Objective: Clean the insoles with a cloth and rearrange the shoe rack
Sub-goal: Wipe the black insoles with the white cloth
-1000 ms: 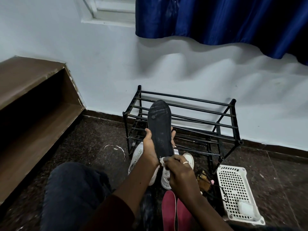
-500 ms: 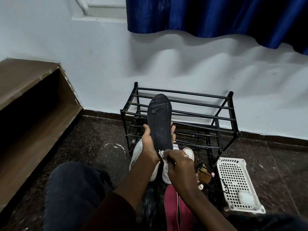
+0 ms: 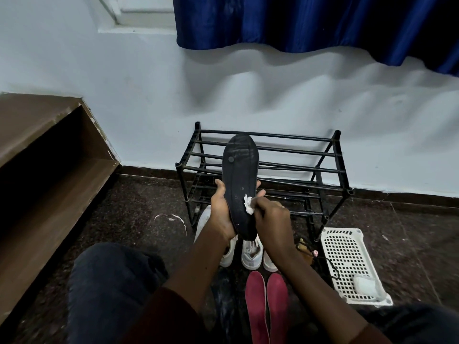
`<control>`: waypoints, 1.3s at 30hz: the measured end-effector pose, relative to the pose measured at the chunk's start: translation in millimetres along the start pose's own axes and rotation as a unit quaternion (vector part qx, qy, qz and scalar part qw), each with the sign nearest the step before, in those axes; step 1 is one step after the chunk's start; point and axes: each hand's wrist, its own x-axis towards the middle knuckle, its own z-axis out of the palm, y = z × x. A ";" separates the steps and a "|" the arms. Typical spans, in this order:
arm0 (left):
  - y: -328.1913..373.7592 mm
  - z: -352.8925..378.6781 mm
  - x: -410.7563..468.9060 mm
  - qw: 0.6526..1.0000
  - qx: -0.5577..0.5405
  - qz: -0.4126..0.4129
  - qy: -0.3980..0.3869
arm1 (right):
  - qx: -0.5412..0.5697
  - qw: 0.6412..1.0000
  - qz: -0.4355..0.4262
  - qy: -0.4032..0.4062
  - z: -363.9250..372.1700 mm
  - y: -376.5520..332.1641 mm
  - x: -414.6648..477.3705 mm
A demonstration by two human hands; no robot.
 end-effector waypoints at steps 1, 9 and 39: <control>0.9 -1.2 0.6 1.000 -0.010 0.011 0.001 | 0.019 1.000 0.006 0.007 -0.9 -0.5 -2.2; 2.0 -4.3 2.0 0.999 -0.027 0.021 -0.021 | 0.053 0.995 -0.070 -0.044 -11.4 0.9 -21.5; -5.8 2.5 1.3 0.998 -0.044 -0.035 -0.034 | 0.097 0.958 -0.259 -0.073 -15.4 2.6 -11.5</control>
